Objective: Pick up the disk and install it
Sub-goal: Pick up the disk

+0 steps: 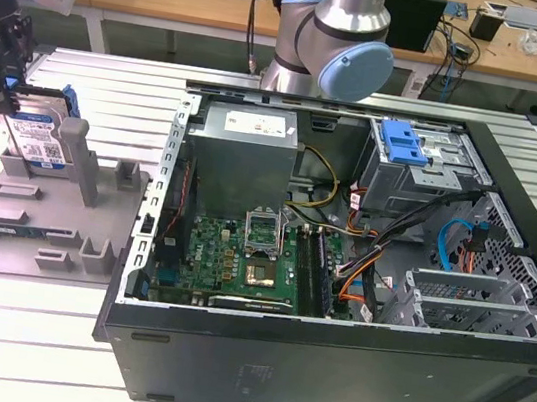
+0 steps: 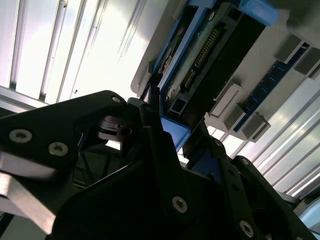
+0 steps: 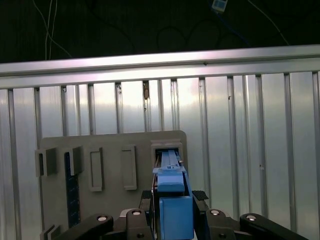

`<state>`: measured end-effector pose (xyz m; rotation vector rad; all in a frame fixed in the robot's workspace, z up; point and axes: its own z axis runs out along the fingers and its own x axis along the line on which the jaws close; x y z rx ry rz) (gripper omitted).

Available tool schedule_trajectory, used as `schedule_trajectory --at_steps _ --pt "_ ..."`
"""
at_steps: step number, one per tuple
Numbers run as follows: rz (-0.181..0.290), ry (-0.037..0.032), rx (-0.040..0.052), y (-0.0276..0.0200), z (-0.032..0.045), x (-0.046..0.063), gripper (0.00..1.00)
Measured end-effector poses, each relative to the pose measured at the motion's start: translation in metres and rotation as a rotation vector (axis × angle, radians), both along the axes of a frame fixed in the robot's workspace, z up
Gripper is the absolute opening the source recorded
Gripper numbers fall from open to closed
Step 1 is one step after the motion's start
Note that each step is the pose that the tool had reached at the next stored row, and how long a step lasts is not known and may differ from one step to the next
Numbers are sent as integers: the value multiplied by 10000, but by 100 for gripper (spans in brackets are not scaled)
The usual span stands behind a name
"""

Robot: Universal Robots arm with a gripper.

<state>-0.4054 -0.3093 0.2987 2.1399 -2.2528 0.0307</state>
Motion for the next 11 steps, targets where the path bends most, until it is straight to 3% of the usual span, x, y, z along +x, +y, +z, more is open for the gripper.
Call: schedule_trajectory --at_steps 5,7,11 --pt "0 1 0 0 -3 0 44" --pt "0 0 -1 0 -4 0 37" --pt "0 0 0 0 -5 0 37"
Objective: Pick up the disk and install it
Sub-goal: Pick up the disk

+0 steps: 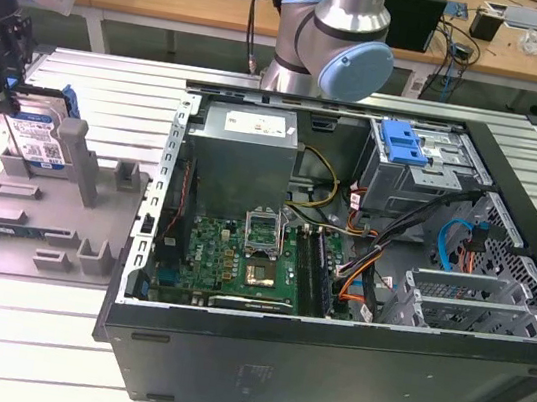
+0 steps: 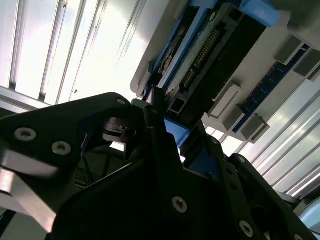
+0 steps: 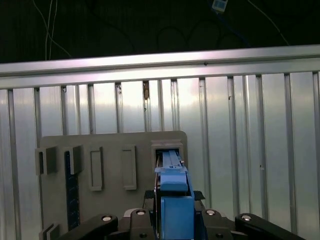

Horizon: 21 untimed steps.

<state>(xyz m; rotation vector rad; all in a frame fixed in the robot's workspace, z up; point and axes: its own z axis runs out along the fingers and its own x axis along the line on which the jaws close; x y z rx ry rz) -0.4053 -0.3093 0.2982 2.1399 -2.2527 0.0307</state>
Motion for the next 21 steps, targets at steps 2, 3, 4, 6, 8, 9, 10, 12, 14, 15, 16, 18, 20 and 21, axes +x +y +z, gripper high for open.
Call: schedule_trajectory --at_steps 2,3,4,6,8,9,10,12,14,15,16,18,20,21 --pt "0 0 0 0 -1 0 37" --pt "0 0 0 0 -1 0 37" --pt "0 0 0 0 -1 0 37" --pt "0 0 0 0 -1 0 37" --pt "0 1 0 0 -1 0 37" --pt "-1 0 0 0 -1 0 37" --pt "0 0 0 0 -2 0 37" --pt "0 0 0 0 -1 0 37" --pt "0 -4 2 0 3 0 37" --pt "-1 -2 1 0 26 0 37" --pt "-1 -2 1 0 51 0 37" --pt "-1 0 0 0 95 0 37" --pt "0 0 1 0 126 0 37" --pt "0 -1 0 0 142 0 37"
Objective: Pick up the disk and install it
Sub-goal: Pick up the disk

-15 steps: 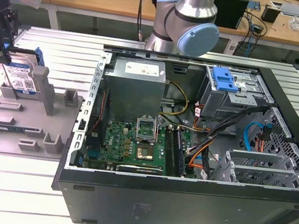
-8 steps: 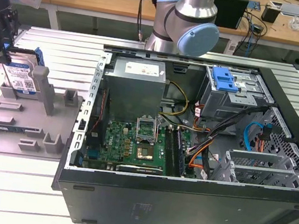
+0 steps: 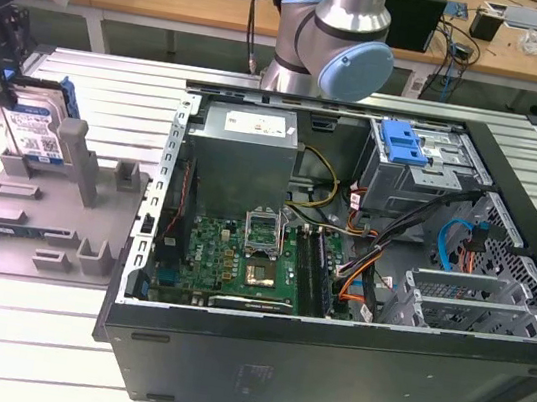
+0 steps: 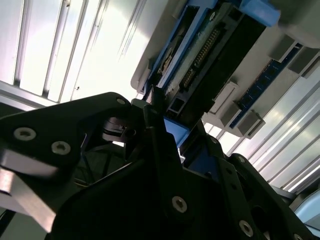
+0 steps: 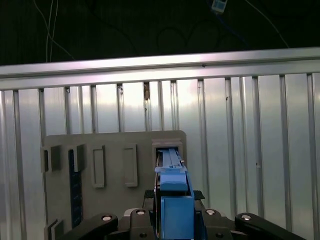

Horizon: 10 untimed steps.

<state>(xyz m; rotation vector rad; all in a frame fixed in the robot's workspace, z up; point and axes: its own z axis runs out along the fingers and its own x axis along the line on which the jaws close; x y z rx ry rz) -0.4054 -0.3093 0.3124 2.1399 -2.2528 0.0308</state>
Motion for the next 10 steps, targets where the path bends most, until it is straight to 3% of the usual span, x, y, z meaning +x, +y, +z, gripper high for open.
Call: schedule_trajectory --at_steps 10 --pt "0 0 0 0 195 0 37"
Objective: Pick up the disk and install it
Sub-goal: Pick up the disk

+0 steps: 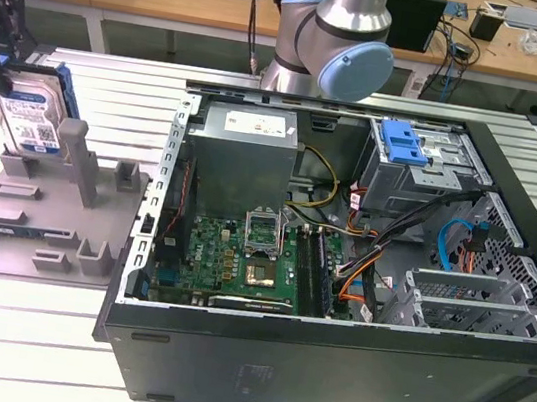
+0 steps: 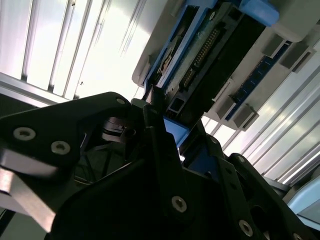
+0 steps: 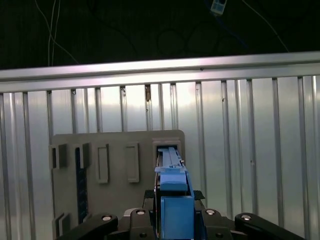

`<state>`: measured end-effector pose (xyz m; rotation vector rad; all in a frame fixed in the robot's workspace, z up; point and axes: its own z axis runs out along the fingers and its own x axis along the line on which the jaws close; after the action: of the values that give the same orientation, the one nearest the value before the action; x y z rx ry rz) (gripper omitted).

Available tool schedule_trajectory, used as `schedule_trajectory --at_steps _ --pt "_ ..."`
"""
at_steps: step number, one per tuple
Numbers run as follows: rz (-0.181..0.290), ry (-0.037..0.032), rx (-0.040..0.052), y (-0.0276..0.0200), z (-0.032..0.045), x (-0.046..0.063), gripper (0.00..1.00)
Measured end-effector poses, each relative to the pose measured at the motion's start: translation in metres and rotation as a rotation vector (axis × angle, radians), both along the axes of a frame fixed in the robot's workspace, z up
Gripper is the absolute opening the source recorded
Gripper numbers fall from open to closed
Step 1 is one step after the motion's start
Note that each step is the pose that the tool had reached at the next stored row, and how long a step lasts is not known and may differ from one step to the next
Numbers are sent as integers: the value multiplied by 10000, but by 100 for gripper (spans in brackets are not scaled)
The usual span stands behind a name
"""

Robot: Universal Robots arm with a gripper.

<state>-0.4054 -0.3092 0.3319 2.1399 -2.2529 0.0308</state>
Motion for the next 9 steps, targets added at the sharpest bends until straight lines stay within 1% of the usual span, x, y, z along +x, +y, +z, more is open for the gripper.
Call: schedule_trajectory --at_steps 7,9 --pt "0 1 0 0 132 0 37" --pt "0 1 -1 0 196 0 37"
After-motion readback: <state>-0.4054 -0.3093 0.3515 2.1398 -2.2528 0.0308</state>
